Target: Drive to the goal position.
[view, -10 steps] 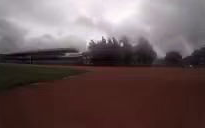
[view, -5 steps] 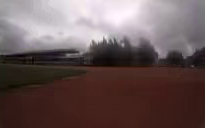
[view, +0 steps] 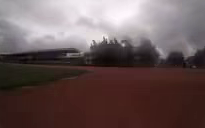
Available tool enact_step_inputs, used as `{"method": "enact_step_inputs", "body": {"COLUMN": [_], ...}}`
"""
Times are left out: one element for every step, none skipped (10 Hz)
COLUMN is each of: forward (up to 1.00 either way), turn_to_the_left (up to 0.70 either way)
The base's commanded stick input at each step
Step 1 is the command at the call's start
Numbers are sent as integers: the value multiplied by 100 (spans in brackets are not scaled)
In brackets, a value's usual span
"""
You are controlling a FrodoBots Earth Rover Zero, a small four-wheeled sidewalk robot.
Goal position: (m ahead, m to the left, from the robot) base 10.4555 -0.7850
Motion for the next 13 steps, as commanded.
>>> {"method": "enact_step_inputs", "body": {"forward": [70, 70, 70, 70, 70, 70, 70, 70, 70, 70, 70, 70, 70], "turn_to_the_left": [0, 0, 0, 0, 0, 0, 0, 0, 0, 0, 0, 0, 0]}}
